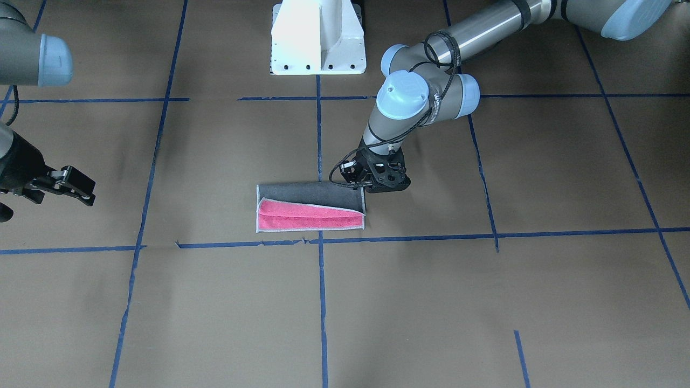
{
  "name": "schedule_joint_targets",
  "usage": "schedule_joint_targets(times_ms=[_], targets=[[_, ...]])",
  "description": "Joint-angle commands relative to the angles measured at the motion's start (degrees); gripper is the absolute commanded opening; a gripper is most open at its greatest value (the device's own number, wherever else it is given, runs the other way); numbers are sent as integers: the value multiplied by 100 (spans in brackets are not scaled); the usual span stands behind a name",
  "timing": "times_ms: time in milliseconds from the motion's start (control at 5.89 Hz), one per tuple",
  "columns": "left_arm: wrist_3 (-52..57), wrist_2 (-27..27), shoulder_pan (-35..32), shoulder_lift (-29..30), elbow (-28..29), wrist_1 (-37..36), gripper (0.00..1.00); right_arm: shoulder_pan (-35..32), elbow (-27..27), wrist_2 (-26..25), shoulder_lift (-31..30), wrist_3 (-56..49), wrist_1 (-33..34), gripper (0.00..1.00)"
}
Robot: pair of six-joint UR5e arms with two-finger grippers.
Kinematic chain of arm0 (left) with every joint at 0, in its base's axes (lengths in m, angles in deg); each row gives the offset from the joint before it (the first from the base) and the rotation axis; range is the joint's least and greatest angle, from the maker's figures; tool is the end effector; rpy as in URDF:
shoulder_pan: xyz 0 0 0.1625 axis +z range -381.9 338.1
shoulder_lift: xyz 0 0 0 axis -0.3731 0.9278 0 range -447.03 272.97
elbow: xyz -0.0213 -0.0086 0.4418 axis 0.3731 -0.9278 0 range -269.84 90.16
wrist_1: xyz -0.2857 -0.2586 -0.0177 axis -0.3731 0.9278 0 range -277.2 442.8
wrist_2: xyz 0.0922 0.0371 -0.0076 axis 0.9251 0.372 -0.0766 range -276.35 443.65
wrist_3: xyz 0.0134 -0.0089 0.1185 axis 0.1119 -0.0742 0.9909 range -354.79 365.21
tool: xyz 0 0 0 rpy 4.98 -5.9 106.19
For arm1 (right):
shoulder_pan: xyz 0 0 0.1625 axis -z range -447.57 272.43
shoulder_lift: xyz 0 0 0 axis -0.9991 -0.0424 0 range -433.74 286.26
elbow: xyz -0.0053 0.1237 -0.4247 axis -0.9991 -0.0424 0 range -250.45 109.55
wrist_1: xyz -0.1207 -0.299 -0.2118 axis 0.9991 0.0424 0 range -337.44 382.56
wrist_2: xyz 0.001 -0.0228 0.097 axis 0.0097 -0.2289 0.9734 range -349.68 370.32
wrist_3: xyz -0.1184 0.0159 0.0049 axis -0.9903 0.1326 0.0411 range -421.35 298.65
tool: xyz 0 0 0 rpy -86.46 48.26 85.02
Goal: Fold towel twice with both arms
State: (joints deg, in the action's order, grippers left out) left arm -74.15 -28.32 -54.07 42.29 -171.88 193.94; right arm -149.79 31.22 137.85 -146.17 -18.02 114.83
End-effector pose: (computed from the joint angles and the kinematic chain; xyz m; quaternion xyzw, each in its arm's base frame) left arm 0.5776 -0.4679 0.3048 -0.0007 0.4667 -0.0817 0.8807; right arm -0.2174 -0.5425 0.4467 -0.0022 -0.3829 0.0503 0.9224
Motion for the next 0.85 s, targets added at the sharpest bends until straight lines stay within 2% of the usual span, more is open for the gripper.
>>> schedule_joint_targets(times_ms=[0, 170, 680], targets=[[-70, 0, -1, 40, 4, 4, 7, 0, 2, 0, 0, 0, 2, 100], [-70, 0, -9, 41, 4, -4, 2, 0, 2, 0, -9, 0, 2, 100], [-44, -70, -159, 286, -5, -136, 1, 0, 2, 0, -9, 0, 2, 100]])
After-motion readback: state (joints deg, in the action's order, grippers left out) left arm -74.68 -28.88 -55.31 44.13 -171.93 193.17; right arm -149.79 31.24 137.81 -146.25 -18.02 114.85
